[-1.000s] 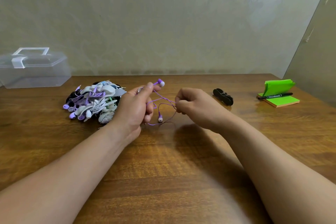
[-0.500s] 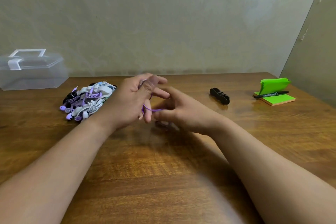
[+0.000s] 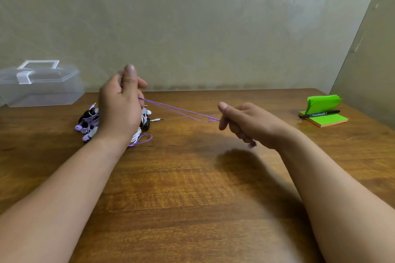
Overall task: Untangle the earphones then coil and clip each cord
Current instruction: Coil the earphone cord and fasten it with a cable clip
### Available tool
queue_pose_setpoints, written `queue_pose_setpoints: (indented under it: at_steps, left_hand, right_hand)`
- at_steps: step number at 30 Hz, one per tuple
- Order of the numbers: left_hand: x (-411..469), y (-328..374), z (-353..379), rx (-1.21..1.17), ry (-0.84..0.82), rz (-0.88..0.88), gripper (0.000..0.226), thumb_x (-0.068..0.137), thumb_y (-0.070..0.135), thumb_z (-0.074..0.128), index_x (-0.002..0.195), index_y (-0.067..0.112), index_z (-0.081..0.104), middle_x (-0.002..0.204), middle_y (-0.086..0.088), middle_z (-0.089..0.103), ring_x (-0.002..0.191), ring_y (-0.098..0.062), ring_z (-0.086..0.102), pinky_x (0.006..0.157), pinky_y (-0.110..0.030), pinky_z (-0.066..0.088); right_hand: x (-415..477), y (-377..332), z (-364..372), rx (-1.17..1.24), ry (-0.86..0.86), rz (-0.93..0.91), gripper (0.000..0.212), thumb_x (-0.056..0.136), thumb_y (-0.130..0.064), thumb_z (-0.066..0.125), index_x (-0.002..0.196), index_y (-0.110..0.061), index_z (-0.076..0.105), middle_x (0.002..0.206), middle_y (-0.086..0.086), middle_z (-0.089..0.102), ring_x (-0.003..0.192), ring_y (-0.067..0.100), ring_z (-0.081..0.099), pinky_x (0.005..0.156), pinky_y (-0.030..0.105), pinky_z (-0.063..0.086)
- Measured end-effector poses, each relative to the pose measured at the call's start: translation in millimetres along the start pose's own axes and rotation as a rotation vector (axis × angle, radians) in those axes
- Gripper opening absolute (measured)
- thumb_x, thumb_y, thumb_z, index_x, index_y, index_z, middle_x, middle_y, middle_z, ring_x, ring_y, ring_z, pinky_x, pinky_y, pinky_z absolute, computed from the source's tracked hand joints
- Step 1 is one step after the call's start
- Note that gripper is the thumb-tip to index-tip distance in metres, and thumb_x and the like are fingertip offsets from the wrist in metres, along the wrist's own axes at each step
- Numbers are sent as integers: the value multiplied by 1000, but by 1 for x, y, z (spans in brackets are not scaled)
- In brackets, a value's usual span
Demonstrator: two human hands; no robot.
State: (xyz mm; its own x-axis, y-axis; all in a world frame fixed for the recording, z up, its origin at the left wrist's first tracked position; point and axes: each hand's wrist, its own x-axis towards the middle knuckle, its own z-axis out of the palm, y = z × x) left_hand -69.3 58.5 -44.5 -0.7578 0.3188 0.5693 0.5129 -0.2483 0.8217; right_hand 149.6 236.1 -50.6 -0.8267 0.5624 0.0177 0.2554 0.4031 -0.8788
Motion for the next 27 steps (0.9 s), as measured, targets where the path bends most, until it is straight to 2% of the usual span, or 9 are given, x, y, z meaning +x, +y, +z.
queue_pose_setpoints:
  at_steps: [3, 7, 12, 15, 17, 19, 21, 23, 27]
  left_hand:
    - [5, 5, -4, -92, 97, 8, 47, 103, 58, 41, 80, 22, 60, 55, 4, 49, 50, -13, 46, 55, -29, 36]
    - [7, 1, -6, -109, 113, -9, 47, 103, 59, 42, 80, 22, 59, 55, 4, 49, 49, -14, 46, 56, -29, 36]
    - [5, 4, -7, -107, 122, -7, 46, 106, 54, 41, 81, 20, 60, 56, 2, 49, 50, -14, 47, 55, -28, 37]
    - [1, 9, -3, -129, 86, -27, 45, 107, 51, 43, 81, 19, 59, 54, 5, 47, 47, -12, 44, 51, -25, 35]
    - [-4, 13, 3, -140, 33, -55, 44, 109, 48, 44, 81, 17, 59, 52, 7, 47, 46, -10, 43, 46, -21, 35]
    - [-12, 18, 11, -163, -39, -66, 42, 109, 45, 45, 82, 16, 59, 51, 7, 48, 45, -9, 42, 43, -20, 34]
    - [-20, 22, 17, -165, -111, -62, 41, 109, 43, 46, 85, 13, 59, 51, 5, 49, 43, -9, 43, 40, -19, 33]
    - [-26, 24, 22, -174, -163, -76, 40, 108, 43, 47, 88, 11, 59, 54, 1, 50, 39, -9, 41, 38, -19, 30]
    - [-30, 25, 22, -233, -217, -140, 40, 107, 47, 47, 93, 11, 59, 57, -3, 53, 34, -13, 38, 39, -18, 28]
  right_hand:
    - [4, 5, 6, -173, 91, 52, 54, 104, -61, 48, 90, -14, 74, 62, -4, 52, 54, 13, 42, 49, 27, 33]
    - [4, 7, 2, -223, 105, 44, 38, 107, -48, 52, 95, -20, 75, 65, -7, 59, 51, 7, 43, 46, 24, 34]
    - [6, 5, 2, -182, 185, 26, 60, 103, -66, 43, 87, -18, 76, 67, -9, 59, 51, 2, 47, 54, 22, 36]
    - [2, 4, 2, -195, 127, 25, 62, 101, -70, 41, 91, -21, 77, 77, -6, 70, 62, 9, 58, 60, 24, 41]
    - [0, 2, 5, -222, 109, -20, 58, 103, -67, 41, 100, -24, 80, 92, -10, 77, 80, 5, 69, 72, 26, 47]
    - [0, -2, 16, -216, 91, -111, 47, 106, -58, 44, 117, -26, 78, 111, -16, 76, 104, -3, 67, 89, 26, 49]
    - [3, -7, 29, -168, -3, -211, 34, 107, -44, 54, 128, -25, 73, 123, -14, 74, 116, 0, 65, 102, 25, 49]
    - [5, -9, 43, -149, -138, -263, 30, 102, -33, 68, 129, -22, 71, 121, -9, 75, 111, 5, 69, 98, 22, 53]
    - [8, -7, 60, -222, -137, -298, 14, 98, -18, 74, 111, -14, 75, 96, -3, 76, 71, -5, 62, 65, 12, 48]
